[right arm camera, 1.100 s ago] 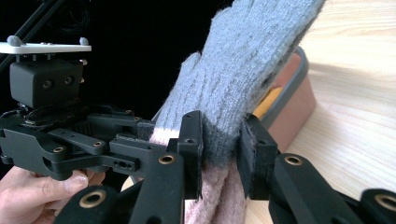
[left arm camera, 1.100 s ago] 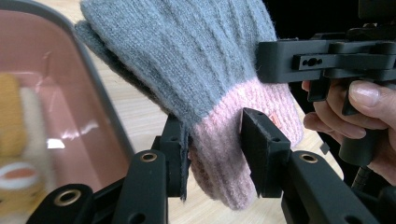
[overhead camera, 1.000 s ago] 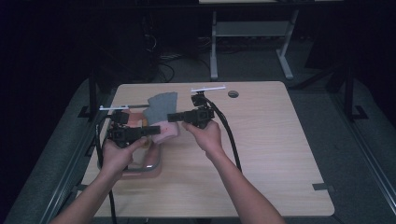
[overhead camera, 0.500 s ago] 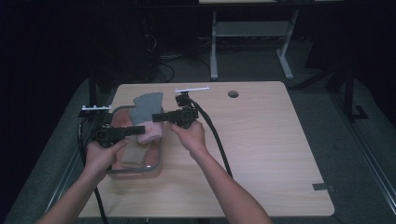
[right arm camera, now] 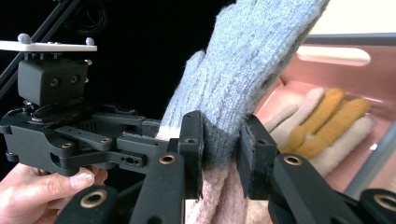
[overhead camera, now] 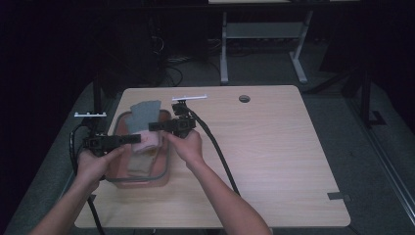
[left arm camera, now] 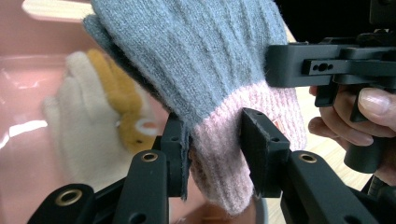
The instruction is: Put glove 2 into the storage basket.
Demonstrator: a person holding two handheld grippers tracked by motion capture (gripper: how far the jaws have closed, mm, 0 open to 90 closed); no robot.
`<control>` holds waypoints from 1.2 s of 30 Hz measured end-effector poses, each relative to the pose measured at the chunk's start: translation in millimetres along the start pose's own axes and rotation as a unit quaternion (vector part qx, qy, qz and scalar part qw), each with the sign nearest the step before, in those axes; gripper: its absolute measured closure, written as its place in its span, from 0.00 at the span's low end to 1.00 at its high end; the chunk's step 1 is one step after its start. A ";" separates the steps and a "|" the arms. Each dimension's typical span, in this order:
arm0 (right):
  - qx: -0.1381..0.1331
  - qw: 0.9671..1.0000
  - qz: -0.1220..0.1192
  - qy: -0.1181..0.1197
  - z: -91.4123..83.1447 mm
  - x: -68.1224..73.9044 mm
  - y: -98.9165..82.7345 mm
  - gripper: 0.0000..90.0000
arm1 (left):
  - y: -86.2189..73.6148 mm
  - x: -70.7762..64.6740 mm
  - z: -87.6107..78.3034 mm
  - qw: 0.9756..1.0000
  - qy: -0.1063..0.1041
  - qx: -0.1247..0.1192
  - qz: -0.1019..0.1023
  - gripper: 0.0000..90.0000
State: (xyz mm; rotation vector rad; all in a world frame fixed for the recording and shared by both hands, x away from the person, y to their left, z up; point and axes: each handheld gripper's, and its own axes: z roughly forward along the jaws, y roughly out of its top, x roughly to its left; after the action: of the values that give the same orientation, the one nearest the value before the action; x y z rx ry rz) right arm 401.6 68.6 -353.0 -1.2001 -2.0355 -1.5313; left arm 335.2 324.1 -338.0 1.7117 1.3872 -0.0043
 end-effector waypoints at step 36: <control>0.089 0.996 -0.011 -0.029 61.5 -12.5 -25.3 0.81 | -27.7 45.2 10.2 0.996 0.048 0.079 -0.019 0.71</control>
State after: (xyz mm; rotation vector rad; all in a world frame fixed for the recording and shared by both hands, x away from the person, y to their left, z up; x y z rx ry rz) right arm 403.0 116.9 -400.2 -1.1692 -2.1769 -1.3068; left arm 335.4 351.7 -384.3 1.8355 1.5256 -0.0550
